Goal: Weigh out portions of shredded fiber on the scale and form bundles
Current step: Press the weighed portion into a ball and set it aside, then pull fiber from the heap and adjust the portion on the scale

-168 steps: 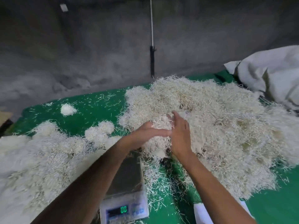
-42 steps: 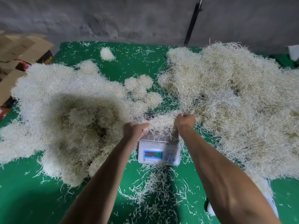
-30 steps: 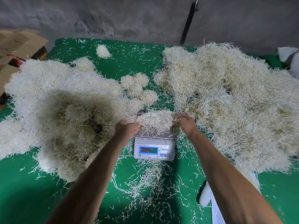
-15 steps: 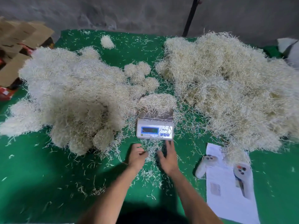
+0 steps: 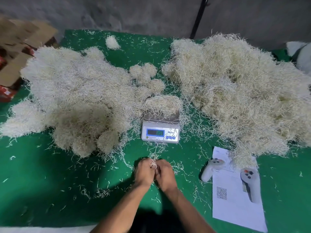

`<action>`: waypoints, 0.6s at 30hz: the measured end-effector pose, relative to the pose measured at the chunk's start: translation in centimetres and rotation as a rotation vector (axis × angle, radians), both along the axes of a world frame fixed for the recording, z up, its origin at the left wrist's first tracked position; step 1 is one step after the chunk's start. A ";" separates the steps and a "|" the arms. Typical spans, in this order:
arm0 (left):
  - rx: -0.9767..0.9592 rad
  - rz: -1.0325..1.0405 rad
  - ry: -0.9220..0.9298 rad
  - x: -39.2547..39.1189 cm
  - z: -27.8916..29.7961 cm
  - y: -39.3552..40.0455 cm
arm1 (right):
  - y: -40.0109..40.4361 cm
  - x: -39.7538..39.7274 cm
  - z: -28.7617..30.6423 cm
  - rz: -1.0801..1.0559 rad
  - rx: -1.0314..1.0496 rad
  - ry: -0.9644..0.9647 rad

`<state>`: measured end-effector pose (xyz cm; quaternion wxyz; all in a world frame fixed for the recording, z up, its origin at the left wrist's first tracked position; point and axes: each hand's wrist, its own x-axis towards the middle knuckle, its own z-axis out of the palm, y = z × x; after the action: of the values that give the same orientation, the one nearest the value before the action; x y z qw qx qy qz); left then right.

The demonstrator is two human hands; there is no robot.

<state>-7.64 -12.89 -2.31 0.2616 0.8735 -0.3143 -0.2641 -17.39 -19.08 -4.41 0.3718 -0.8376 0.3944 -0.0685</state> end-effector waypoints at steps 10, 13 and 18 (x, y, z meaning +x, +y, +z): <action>-0.386 0.461 0.522 2.7 4.9 -2.9 | -4.5 1.1 6.8 -0.489 0.245 -0.383; -0.447 0.531 0.447 5.6 6.8 -3.4 | -7.4 0.4 9.4 -0.662 0.225 -0.534; -0.159 0.067 0.397 8.8 7.2 -2.8 | -11.8 -1.5 10.9 -0.163 0.421 -0.155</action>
<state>1.14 -15.65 4.88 0.3949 0.7911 -0.2472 -0.3964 -18.90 -30.90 6.50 0.5607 -0.6991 0.4367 -0.0785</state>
